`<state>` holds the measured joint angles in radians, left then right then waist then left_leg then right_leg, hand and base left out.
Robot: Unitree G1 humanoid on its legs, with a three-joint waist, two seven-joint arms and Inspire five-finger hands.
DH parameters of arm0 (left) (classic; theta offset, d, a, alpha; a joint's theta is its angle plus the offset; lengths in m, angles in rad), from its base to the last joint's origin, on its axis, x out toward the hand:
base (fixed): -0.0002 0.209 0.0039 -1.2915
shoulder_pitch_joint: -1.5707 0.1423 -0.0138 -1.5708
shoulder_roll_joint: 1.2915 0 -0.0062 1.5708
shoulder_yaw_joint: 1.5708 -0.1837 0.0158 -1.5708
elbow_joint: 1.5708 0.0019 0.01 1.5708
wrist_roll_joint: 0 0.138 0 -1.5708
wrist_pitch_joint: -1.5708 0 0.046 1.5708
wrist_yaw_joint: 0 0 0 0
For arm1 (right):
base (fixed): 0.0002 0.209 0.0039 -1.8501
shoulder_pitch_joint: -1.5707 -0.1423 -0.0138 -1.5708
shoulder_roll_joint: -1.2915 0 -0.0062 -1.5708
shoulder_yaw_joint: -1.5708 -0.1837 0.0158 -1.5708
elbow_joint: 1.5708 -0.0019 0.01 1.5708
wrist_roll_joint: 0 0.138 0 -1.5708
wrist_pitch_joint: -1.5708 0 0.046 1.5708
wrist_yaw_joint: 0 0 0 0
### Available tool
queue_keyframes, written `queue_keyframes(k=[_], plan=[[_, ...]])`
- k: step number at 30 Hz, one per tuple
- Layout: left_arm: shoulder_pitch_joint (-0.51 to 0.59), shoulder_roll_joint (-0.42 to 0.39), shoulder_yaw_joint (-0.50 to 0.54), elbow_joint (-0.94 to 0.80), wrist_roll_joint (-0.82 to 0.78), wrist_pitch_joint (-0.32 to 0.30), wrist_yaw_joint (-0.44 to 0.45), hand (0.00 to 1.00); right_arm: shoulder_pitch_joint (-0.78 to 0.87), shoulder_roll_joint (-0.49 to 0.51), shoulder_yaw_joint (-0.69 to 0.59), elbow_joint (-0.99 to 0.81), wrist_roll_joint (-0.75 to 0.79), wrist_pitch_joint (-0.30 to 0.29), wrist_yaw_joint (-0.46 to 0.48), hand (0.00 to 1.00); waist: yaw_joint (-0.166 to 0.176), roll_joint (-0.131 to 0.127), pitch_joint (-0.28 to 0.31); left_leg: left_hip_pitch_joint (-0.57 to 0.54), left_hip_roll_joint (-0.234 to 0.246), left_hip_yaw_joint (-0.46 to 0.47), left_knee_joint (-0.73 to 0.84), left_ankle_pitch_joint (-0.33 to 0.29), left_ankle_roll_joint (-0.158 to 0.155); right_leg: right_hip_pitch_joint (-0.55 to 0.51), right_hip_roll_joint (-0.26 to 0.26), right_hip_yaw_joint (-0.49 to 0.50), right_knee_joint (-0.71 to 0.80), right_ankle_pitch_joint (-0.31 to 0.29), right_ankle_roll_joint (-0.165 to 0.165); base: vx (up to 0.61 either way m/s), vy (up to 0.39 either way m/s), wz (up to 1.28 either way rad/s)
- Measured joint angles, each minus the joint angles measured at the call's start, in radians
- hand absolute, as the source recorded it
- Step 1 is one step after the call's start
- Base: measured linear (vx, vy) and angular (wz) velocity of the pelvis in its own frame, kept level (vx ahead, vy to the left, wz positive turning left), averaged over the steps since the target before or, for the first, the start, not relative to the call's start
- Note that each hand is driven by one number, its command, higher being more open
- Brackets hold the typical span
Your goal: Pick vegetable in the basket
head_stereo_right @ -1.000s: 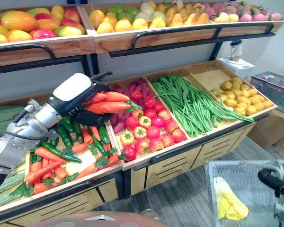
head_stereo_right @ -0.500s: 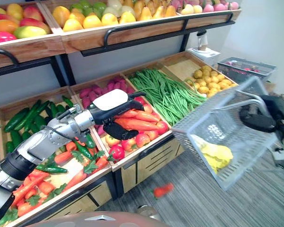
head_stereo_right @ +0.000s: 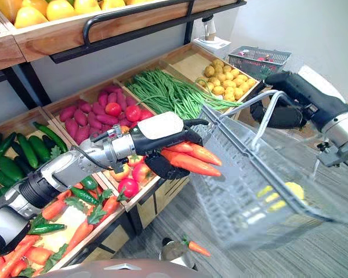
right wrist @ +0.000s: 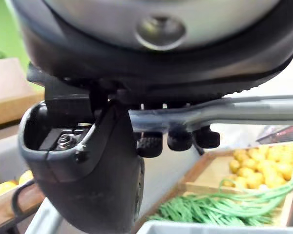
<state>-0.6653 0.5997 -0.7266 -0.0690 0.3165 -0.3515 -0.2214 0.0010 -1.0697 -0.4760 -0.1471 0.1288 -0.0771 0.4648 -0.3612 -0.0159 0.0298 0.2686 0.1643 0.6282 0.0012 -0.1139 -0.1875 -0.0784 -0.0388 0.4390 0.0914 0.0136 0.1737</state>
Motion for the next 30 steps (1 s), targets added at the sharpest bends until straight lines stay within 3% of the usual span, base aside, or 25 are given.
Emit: queue_keyframes(k=[13, 15, 23, 30], plan=[[-0.058, 0.041, 0.001, -0.065, -0.005, -0.004, 0.016, 0.0, -0.023, -0.049, 0.05, -0.163, 0.017, -0.017, 0.033, 0.0, -0.001, 0.017, 0.0, -0.014, 0.004, -0.006, 0.014, -0.01, -0.001, -0.007, -0.001, -0.002, 0.0, -0.001, 0.001, 0.0, -0.039, 0.0], [-0.08, 0.041, 0.001, -0.101, -0.006, -0.027, 0.015, 0.0, -0.022, -0.049, 0.083, -0.213, 0.032, -0.026, 0.043, 0.0, -0.001, 0.017, -0.001, -0.015, 0.004, -0.01, 0.014, -0.01, -0.001, -0.006, -0.003, -0.007, 0.0, -0.001, 0.001, 0.0, -0.035, 0.07], [-0.088, 0.149, 0.025, -0.26, 0.01, -0.129, 0.029, 0.0, 0.037, -0.026, 0.134, -0.297, 0.093, -0.037, 0.096, 0.0, 0.031, 0.022, -0.003, -0.016, 0.003, -0.034, 0.014, -0.009, 0.002, 0.011, -0.013, -0.029, -0.006, -0.001, 0.001, -0.01, -0.04, 0.09], [-0.088, 0.258, 0.166, -0.296, 0.049, -0.157, 0.053, 0.0, 0.07, -0.019, 0.154, -0.326, 0.157, -0.035, 0.114, 0.0, 0.063, 0.024, -0.004, -0.016, 0.001, -0.045, 0.01, -0.001, 0.004, 0.014, -0.013, -0.037, -0.007, -0.001, 0.0, -0.01, -0.046, 0.04]])
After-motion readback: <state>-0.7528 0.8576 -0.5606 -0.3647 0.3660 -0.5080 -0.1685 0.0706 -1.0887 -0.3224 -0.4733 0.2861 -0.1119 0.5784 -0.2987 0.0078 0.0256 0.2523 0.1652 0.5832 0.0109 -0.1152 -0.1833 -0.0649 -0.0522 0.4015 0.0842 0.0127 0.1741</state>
